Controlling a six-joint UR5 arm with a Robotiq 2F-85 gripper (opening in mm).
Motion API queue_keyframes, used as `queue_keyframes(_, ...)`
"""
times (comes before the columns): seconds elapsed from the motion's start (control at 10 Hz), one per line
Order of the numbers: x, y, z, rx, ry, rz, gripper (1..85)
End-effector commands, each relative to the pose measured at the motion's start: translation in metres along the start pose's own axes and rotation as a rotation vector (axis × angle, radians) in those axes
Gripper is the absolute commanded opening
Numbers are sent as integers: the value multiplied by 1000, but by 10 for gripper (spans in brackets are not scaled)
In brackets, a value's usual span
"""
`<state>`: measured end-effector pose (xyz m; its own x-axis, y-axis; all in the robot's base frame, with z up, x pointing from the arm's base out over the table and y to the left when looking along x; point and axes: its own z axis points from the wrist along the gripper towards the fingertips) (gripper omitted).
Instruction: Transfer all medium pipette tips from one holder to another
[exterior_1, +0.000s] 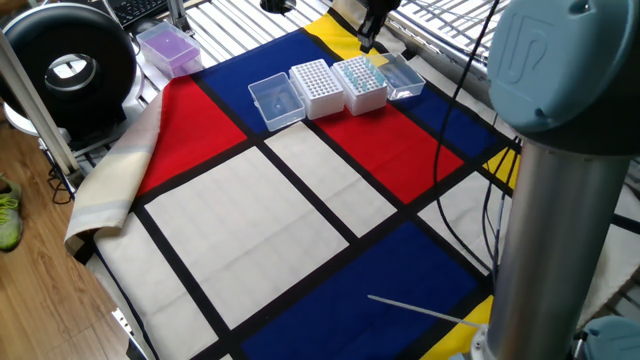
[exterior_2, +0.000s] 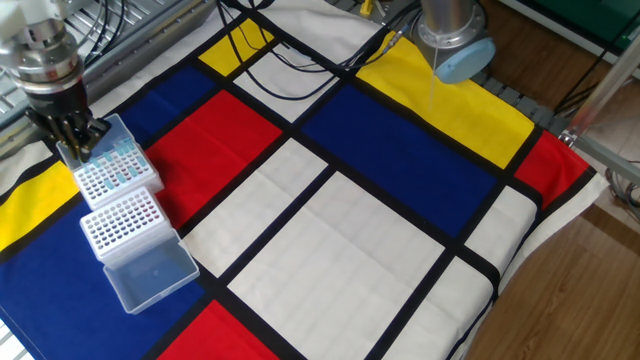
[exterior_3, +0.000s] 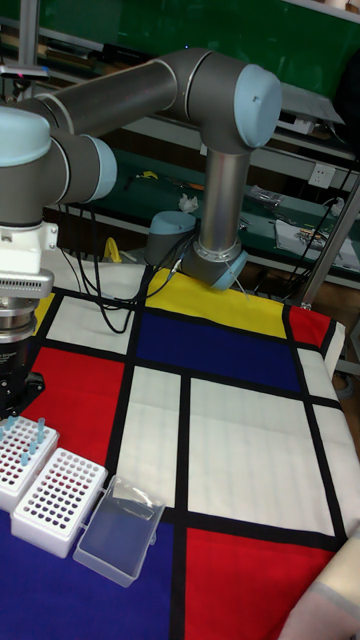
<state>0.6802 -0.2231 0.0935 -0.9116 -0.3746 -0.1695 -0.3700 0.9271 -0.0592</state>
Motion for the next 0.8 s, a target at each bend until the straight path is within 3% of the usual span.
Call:
queue_keyframes(0.0,-1,1,0,-12,0,-23,213)
queue_keyframes(0.4,-5,1,0,-9,9,-18,220)
queue_keyframes(0.7,-29,19,-7,-1,23,79,217)
